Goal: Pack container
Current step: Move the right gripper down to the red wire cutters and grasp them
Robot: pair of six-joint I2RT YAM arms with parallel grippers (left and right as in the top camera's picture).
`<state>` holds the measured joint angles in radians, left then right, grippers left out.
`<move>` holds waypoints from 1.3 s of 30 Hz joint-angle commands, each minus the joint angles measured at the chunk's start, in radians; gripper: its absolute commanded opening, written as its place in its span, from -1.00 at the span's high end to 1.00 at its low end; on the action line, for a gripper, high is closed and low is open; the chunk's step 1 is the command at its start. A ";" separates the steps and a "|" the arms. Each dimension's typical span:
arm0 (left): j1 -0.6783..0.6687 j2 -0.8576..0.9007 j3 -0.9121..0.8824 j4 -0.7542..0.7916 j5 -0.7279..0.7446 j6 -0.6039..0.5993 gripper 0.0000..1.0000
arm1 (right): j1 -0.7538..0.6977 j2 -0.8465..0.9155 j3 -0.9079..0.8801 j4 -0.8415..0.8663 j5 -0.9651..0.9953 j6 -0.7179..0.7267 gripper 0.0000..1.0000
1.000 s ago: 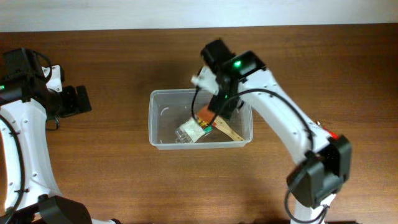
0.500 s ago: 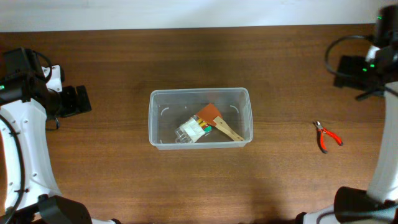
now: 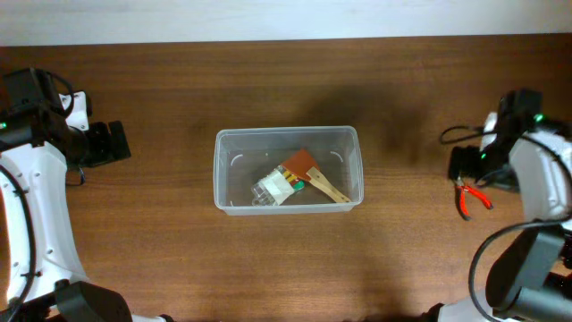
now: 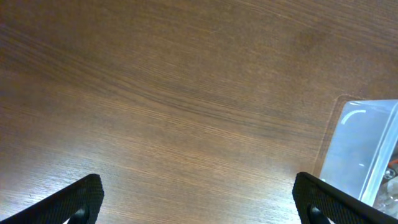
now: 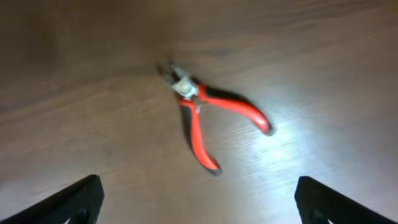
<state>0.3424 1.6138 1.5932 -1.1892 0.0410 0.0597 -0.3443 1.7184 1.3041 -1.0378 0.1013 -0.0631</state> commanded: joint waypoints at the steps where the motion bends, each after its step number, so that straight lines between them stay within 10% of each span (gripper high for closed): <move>1: -0.004 0.002 0.002 0.000 -0.004 0.009 -0.99 | 0.003 -0.008 -0.119 0.075 -0.073 -0.090 -0.97; 39: -0.004 0.002 0.002 0.000 -0.003 0.009 -0.99 | 0.003 0.121 -0.330 0.366 -0.162 -0.079 -0.93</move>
<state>0.3424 1.6138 1.5932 -1.1889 0.0406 0.0597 -0.3443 1.7813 0.9932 -0.6754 -0.0261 -0.1425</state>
